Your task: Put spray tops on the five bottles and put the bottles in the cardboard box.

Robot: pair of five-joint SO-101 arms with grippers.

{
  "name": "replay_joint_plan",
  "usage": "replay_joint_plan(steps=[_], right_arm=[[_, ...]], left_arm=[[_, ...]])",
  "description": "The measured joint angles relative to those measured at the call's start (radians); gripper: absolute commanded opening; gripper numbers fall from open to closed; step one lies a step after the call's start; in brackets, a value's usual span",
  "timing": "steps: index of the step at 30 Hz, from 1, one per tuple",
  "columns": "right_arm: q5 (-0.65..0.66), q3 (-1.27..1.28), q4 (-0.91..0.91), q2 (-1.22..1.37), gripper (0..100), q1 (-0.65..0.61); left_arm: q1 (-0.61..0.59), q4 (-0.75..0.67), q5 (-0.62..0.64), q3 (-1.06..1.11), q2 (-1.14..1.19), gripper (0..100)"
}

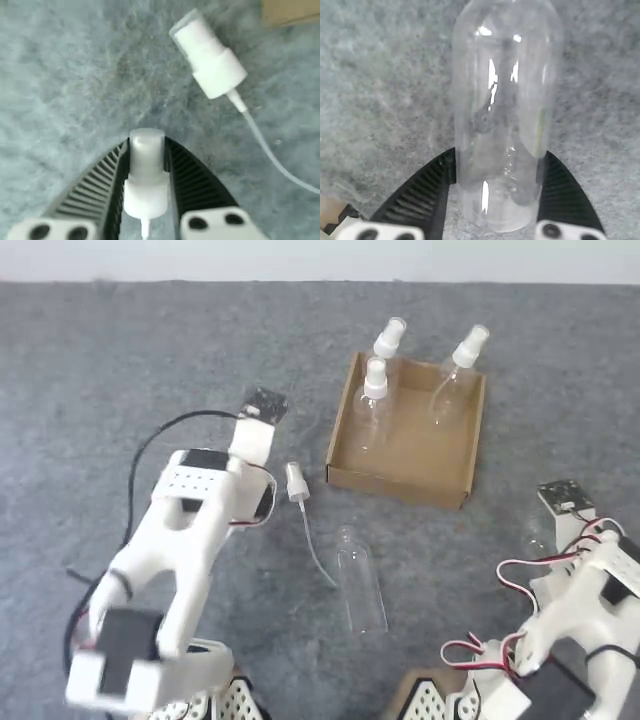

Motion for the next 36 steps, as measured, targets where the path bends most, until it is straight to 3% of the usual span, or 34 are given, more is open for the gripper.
replay_joint_plan(steps=[4, 10, 15, 24, 36], right_arm=[[0.0, -0.041, 0.072, 0.0, 30.3, 0.0], [-0.003, -0.144, 0.157, 0.0, 30.0, -0.002], [-0.072, -0.27, 0.204, 0.0, 25.6, -0.086], [-0.196, -0.361, 0.247, 0.015, 26.3, -0.292], [-0.221, -0.361, 0.14, 0.305, 24.9, -0.302]], left_arm=[[0.005, 0.092, 0.028, -0.026, -0.186, 1], [0.021, 0.132, 0.048, -0.028, -0.327, 1], [0.029, 0.051, 0.117, 0.034, -0.344, 1], [0.029, -0.048, 0.124, 0.129, -0.347, 1], [0.029, -0.058, 0.124, 0.133, -0.347, 1]])
